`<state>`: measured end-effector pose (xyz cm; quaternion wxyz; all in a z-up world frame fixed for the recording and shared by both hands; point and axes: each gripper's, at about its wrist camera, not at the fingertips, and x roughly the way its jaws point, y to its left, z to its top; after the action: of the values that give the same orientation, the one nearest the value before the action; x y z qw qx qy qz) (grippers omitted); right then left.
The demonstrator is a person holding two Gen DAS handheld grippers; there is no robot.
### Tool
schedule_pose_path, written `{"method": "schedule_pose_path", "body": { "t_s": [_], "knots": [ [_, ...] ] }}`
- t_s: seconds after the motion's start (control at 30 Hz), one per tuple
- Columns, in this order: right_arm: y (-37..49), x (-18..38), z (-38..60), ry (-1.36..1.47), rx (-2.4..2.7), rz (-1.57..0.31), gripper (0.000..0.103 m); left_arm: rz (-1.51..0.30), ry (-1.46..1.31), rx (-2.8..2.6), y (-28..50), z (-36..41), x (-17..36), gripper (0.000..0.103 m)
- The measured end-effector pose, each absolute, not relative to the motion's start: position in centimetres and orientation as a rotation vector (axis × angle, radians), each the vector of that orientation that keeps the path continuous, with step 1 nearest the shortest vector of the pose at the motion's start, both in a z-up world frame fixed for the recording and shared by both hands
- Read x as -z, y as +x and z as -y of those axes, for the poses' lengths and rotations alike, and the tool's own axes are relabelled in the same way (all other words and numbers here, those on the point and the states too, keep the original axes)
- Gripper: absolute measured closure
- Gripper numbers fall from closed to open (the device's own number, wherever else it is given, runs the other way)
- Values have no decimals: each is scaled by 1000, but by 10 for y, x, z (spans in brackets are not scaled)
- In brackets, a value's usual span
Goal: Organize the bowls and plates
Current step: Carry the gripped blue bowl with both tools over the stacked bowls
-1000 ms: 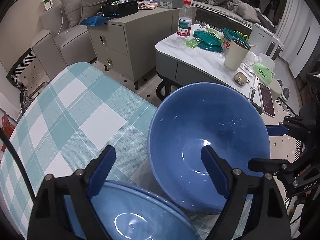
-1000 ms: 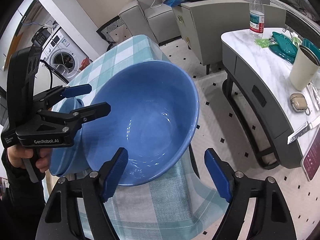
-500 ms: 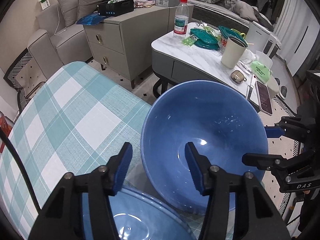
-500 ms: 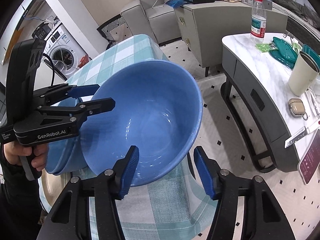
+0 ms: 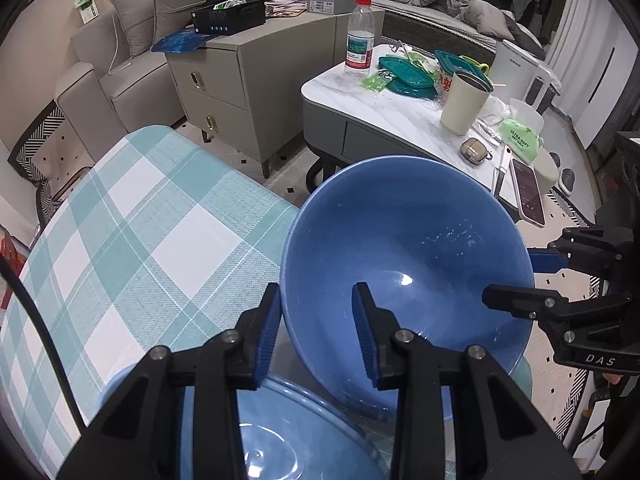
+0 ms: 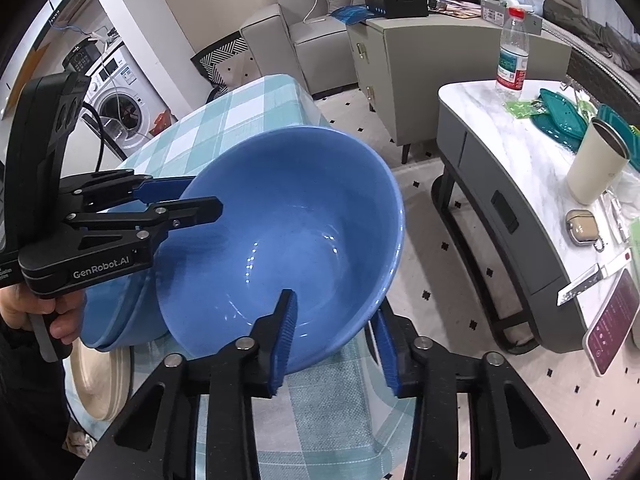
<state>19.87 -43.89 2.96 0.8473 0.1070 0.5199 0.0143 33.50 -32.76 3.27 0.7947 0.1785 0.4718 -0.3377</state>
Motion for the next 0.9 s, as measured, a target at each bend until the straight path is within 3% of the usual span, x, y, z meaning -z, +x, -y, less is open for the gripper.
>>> {"method": "schedule_pose_path", "body": {
  "t_s": [0.9],
  "knots": [
    [197,-43,448,235,16,-1078,70,-973,372,744,325,328,-52,70]
  ]
}}
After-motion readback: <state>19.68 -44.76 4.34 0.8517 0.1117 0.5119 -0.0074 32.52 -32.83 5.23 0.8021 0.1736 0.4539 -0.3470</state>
